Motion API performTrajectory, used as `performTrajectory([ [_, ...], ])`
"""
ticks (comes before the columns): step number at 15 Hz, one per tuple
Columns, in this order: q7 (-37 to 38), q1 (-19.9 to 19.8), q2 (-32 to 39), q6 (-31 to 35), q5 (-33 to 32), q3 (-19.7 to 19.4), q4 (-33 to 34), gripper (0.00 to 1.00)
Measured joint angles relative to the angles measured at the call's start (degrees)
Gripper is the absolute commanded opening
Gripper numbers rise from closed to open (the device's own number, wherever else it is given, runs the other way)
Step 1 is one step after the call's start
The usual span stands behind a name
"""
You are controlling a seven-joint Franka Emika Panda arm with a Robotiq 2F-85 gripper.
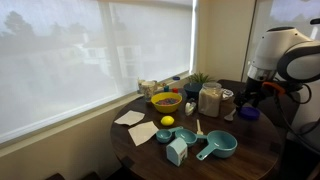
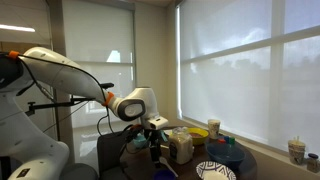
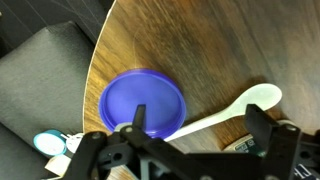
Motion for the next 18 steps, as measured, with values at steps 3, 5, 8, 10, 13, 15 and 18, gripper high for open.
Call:
performTrajectory([
  [3, 9.02, -1.36, 2.52, 0.0, 0.05, 1.56, 1.44, 1.0],
  [5, 14.86, -1.76, 4.22, 0.0, 0.05, 1.92, 2.48, 1.0],
  [8, 21.99, -2.0, 6.52, 0.0, 0.29, 1.86, 3.87, 1.0],
  [10, 24.55, -1.98, 7.76, 0.0, 1.2, 1.69, 4.64, 1.0],
  [13, 26.64, -1.77, 9.11, -0.01, 2.83, 1.36, 5.6, 1.0],
  [15, 27.37, -1.44, 9.76, -0.03, 3.79, 1.04, 6.17, 1.0],
  [18, 28.39, -1.09, 10.53, -0.25, 5.12, 0.85, 6.87, 0.87],
])
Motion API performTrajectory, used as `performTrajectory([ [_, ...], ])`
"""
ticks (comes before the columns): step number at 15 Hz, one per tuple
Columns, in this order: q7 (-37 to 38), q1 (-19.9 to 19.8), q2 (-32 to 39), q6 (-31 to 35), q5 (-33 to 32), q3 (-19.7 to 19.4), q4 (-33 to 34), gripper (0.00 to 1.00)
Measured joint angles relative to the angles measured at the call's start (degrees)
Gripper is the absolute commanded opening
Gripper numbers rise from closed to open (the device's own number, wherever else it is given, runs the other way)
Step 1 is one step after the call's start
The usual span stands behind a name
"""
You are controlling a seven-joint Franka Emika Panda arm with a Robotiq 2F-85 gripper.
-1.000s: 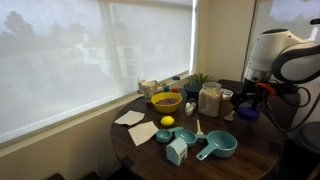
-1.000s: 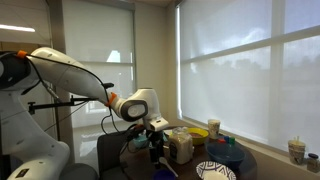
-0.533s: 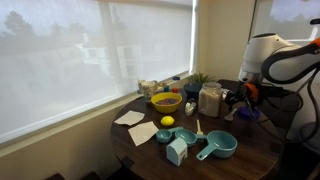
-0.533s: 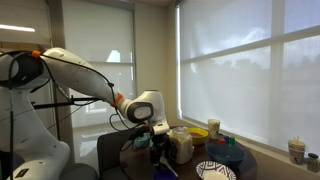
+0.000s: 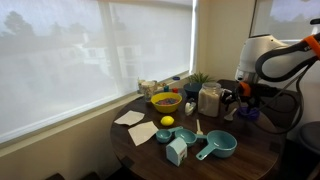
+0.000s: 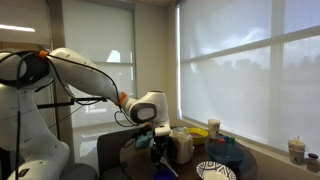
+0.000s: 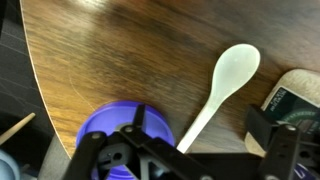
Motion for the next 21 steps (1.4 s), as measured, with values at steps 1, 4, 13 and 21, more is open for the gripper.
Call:
performTrajectory([
  [1, 0.33, 0.11, 0.19, -0.03, 0.36, -0.02, 0.15, 0.74],
  [4, 1.26, 0.6, 0.87, -0.03, 0.87, -0.03, 0.62, 0.54],
  [13, 2.49, 1.09, 3.25, -0.03, 1.07, -0.51, 1.65, 0.23],
  [21, 2.36, 3.2, 3.37, -1.03, 1.82, -0.7, 2.15, 0.04],
])
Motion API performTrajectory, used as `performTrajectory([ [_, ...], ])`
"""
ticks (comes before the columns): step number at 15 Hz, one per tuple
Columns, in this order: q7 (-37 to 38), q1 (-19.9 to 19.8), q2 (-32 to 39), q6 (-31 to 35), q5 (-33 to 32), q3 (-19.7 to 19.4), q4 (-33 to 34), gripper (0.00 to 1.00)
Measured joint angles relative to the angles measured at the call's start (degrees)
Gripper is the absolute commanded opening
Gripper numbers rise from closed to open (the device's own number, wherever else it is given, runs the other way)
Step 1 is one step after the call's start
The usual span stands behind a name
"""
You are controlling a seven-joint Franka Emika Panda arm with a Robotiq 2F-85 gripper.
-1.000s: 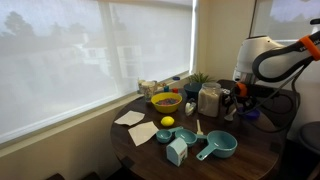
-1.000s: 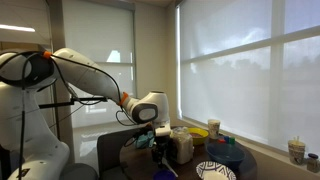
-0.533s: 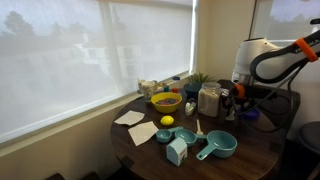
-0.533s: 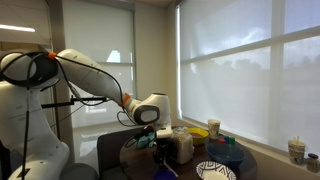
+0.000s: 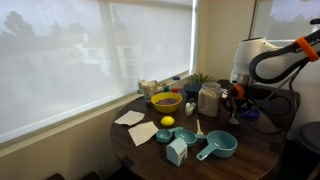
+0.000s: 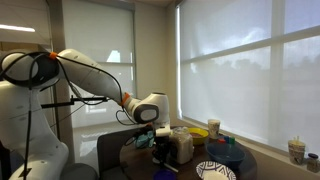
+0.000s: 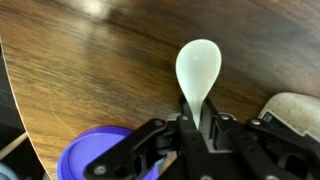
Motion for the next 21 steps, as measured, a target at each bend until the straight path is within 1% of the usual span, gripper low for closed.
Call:
performTrajectory([
  [4, -0.25, 2.39, -0.24, -0.98, 0.57, 0.18, 0.0, 0.04],
  [7, -0.33, 3.11, -1.17, -3.66, 0.57, 0.24, 0.15, 0.04],
  [8, -0.4, 3.12, -1.7, -4.63, 0.57, 0.21, 0.25, 0.41],
  [9, -0.62, 3.12, -2.19, -5.46, 0.57, 0.15, 0.3, 0.42],
  [12, -1.33, 3.04, -2.88, -6.25, 0.03, 0.07, 0.29, 0.61],
  [16, -2.16, 1.97, -2.73, -5.71, -2.15, -0.19, 0.17, 0.89],
  [18, -2.42, 1.33, -2.39, -5.03, -3.4, -0.45, 0.09, 1.0],
  [20, -2.45, 0.87, -1.85, -3.12, -4.72, -0.63, -0.08, 1.0],
  [21, -2.51, 0.77, -1.52, -2.07, -5.12, -0.73, -0.16, 0.89],
])
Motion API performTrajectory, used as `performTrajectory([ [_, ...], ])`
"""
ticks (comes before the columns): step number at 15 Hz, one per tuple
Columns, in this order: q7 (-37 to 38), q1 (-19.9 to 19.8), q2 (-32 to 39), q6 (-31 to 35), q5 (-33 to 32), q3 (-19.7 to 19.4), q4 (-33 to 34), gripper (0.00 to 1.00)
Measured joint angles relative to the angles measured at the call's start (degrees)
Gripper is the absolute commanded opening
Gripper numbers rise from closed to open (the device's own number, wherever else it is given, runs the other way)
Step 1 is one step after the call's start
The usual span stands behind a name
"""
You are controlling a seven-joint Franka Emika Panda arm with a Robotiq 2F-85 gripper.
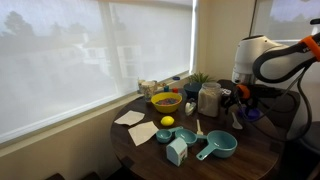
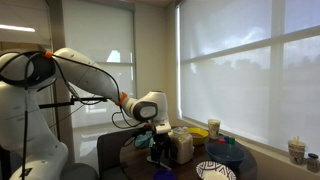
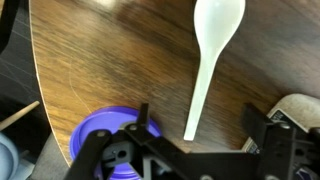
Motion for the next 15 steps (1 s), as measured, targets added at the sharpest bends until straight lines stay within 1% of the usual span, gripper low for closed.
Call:
performTrajectory([
  [1, -0.07, -0.05, 0.34, 0.82, -0.39, -0.06, -0.11, 0.75],
  [2, -0.16, -0.06, 0.6, 1.53, -0.5, -0.08, -0.3, 0.73],
  [3, -0.29, -0.06, 0.82, 2.06, -0.5, -0.07, -0.46, 0.67],
  [7, -0.46, 0.05, 1.49, 2.82, -0.5, -0.07, -0.59, 0.38],
  [9, -0.59, 0.08, 1.5, 2.82, -0.51, -0.08, -0.6, 0.27],
  [11, -0.73, 0.06, 1.27, 2.81, -0.51, -0.1, -0.6, 0.31],
  [13, -0.87, 0.05, 1.07, 2.8, -0.51, -0.11, -0.6, 0.08],
  [14, -0.93, 0.06, 1.08, 2.8, -0.51, -0.11, -0.6, 0.06],
  [15, -0.98, 0.06, 1.09, 2.8, -0.51, -0.11, -0.6, 0.02],
])
